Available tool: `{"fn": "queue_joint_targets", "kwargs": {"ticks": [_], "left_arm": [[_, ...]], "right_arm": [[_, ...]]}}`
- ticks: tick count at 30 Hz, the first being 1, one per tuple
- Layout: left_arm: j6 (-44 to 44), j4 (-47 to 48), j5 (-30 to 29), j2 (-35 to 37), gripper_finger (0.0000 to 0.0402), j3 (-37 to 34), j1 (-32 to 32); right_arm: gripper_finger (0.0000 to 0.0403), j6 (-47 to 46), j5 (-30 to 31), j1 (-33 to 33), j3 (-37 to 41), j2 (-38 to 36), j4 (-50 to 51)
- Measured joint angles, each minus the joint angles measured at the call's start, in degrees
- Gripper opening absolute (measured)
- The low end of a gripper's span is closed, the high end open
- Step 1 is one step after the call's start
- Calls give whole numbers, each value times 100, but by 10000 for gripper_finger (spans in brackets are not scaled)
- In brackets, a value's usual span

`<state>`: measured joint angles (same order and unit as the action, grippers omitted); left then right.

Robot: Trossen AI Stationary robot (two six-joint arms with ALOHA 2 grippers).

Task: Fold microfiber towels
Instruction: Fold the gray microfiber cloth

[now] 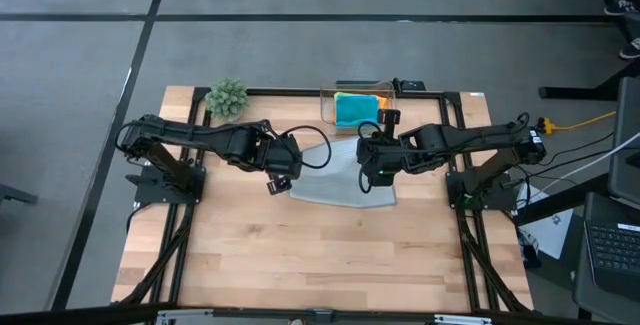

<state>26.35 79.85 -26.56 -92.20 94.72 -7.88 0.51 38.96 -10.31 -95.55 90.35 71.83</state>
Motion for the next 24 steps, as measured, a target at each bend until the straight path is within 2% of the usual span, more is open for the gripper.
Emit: {"fn": "queue_joint_targets", "kwargs": {"ticks": [3, 10, 19, 24], "left_arm": [[1, -23, 193, 0, 0, 10, -60], [-2, 19, 982, 9, 0, 803, -676], [326, 97, 1027, 13, 0, 2503, -1808], [499, -257, 1101, 19, 0, 3068, -2375]], "right_arm": [[2, 14, -33, -17, 0, 0, -89], [2, 144, -1001, -567, -708, 2, -161], [2, -374, -2588, -1563, -2610, -2, -253], [2, -632, -2891, -2000, -3140, -2, -408]]}}
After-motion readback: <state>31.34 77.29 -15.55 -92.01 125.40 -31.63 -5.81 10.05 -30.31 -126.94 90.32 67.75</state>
